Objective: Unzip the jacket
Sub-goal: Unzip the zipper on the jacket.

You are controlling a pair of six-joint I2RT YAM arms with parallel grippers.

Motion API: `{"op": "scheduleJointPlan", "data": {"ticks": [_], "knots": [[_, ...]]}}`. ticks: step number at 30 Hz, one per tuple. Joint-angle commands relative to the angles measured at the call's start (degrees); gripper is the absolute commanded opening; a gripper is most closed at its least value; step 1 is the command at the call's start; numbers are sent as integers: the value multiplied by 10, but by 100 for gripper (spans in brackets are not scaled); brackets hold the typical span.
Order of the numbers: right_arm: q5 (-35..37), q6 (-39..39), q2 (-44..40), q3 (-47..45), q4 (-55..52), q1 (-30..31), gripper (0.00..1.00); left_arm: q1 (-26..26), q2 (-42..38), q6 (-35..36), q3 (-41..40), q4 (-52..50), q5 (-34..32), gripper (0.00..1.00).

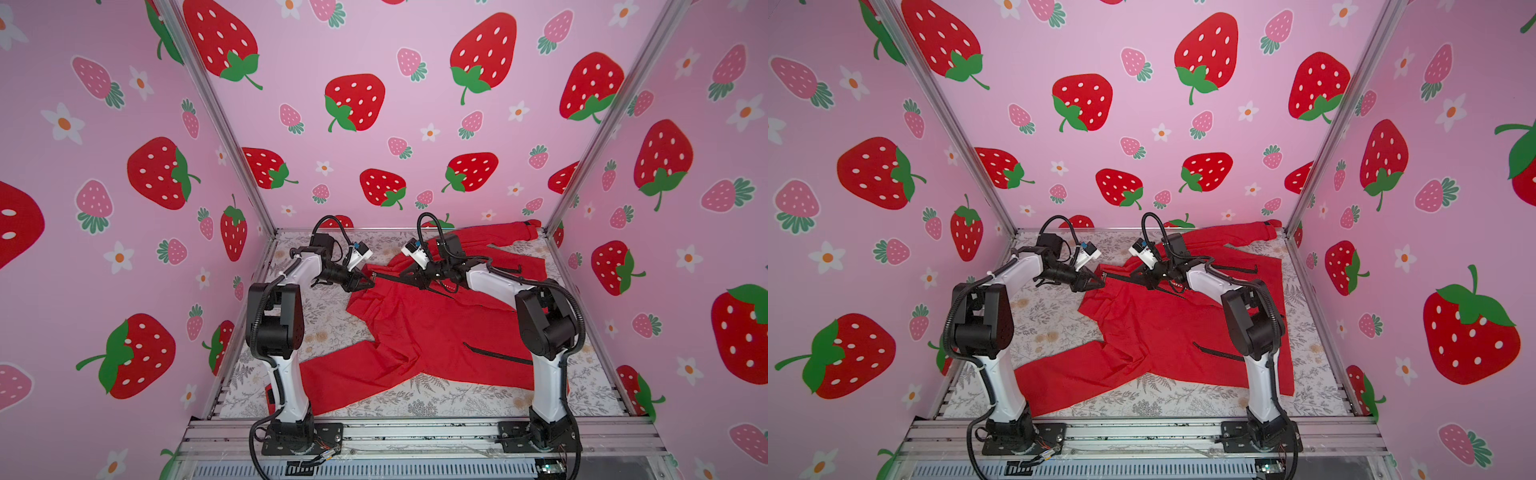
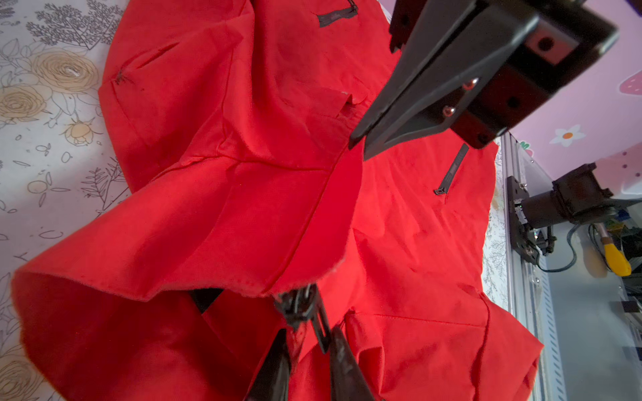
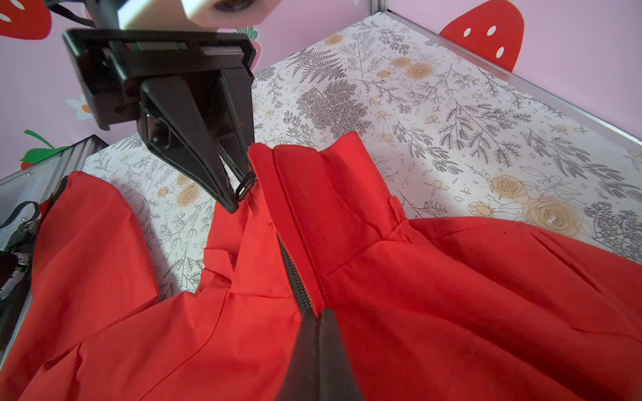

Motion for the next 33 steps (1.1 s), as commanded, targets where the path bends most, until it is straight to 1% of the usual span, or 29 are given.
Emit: {"op": "scheduleJointPlan", "data": {"ticks": [1,4,8,13,18,19,21,24,26,30,33], "knots": [[-45,31,-27,-9,43,-9,0,-4,9,35,15,-30,27,31],[-48,33,-29,-10,44,-11,0,-8,9,46,15,-39,34,34],[-52,35,-30,-12,45,-12,0,-13,11,44,16,-35,34,33],[-56,37,-34,-16,46,-14,0,-19,13,44,17,-32,37,23],[-70,49,-30,-16,51,-16,0,-20,7,37,15,-20,38,7],[-76,55,-27,-16,54,-18,0,-20,3,34,13,-15,35,0],[-87,67,-22,-14,60,-20,0,-20,-3,18,11,-5,19,0],[-115,105,-3,1,65,-28,0,-20,-13,-3,6,2,-4,0],[-131,150,11,10,83,-36,0,-22,-23,-15,-2,5,-30,0],[-137,241,24,-4,173,-48,0,-30,-41,-24,-13,1,-89,0],[-137,263,31,3,179,-49,0,-39,-55,-31,-22,9,-113,0]]}}
